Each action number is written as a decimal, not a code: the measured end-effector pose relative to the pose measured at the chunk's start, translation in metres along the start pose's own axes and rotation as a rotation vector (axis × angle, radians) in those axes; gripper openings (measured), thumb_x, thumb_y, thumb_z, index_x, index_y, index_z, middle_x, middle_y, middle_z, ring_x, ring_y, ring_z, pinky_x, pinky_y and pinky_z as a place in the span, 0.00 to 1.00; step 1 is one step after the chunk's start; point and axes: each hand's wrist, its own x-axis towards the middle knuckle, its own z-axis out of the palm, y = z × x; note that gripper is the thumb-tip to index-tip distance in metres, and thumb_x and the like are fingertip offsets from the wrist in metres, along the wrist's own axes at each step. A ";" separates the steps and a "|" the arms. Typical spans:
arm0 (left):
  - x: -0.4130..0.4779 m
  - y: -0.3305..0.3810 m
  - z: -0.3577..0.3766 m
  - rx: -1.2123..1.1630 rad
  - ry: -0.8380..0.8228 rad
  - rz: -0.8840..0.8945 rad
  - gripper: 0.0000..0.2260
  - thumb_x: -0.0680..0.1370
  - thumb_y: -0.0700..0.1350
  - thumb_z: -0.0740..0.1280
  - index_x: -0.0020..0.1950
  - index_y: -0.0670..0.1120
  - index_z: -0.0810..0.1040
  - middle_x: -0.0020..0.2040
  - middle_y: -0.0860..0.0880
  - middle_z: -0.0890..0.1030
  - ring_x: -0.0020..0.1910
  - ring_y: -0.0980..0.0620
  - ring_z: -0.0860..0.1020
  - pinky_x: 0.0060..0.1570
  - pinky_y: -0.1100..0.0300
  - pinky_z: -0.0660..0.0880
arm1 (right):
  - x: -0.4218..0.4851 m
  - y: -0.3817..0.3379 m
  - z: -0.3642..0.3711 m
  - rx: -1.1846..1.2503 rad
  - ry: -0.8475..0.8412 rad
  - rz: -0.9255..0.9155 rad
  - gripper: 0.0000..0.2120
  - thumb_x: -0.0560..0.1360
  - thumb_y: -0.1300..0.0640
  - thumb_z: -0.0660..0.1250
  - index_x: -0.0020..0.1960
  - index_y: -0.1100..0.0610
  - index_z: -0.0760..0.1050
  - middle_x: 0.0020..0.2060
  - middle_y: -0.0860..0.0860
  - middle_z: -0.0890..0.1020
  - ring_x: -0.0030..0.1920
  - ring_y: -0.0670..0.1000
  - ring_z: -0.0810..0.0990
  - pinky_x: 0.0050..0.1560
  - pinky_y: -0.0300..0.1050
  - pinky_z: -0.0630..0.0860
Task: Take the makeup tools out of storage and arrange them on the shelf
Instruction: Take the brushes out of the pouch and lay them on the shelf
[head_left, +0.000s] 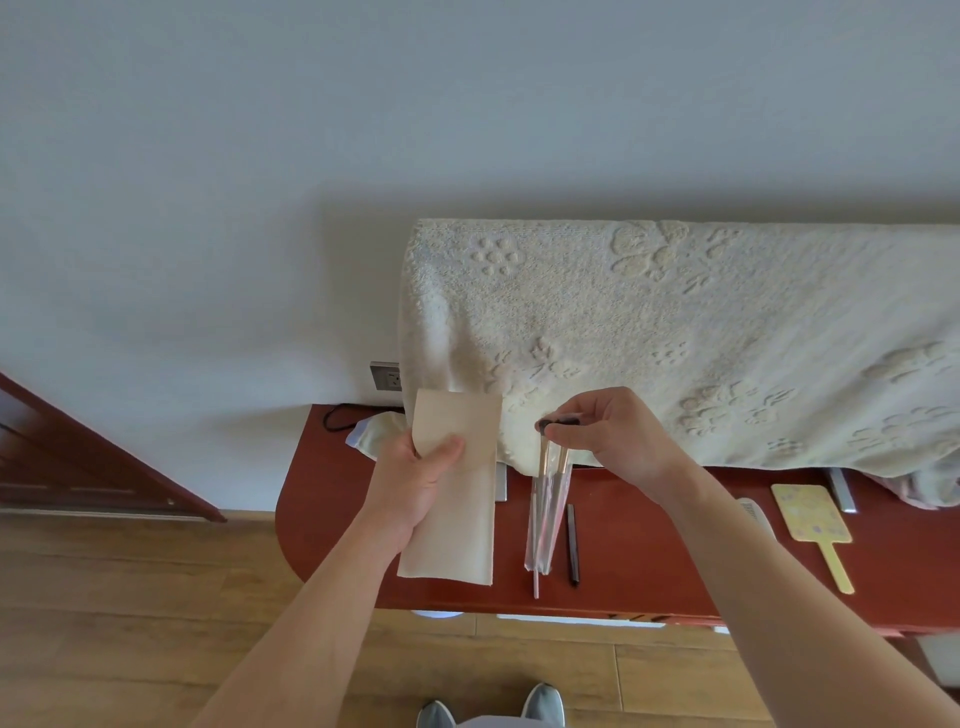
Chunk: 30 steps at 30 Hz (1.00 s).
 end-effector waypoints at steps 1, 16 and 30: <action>0.000 -0.001 0.001 0.004 -0.001 0.004 0.08 0.78 0.41 0.70 0.56 0.44 0.81 0.47 0.44 0.86 0.46 0.44 0.85 0.42 0.50 0.81 | 0.001 0.004 -0.001 -0.005 0.015 0.002 0.04 0.69 0.54 0.75 0.42 0.54 0.85 0.44 0.59 0.85 0.52 0.62 0.82 0.59 0.58 0.76; 0.012 -0.041 0.006 0.100 -0.079 -0.101 0.14 0.76 0.49 0.73 0.60 0.49 0.80 0.54 0.52 0.85 0.54 0.53 0.83 0.55 0.55 0.77 | -0.005 0.061 -0.025 -0.145 0.084 0.212 0.08 0.71 0.55 0.74 0.35 0.57 0.81 0.29 0.56 0.77 0.31 0.48 0.73 0.38 0.46 0.70; 0.035 -0.105 0.001 0.303 0.028 -0.263 0.11 0.76 0.45 0.73 0.57 0.49 0.81 0.49 0.54 0.86 0.51 0.55 0.82 0.47 0.62 0.75 | 0.015 0.134 -0.041 -0.129 0.063 0.414 0.05 0.73 0.61 0.71 0.41 0.54 0.85 0.43 0.42 0.84 0.48 0.42 0.81 0.46 0.36 0.75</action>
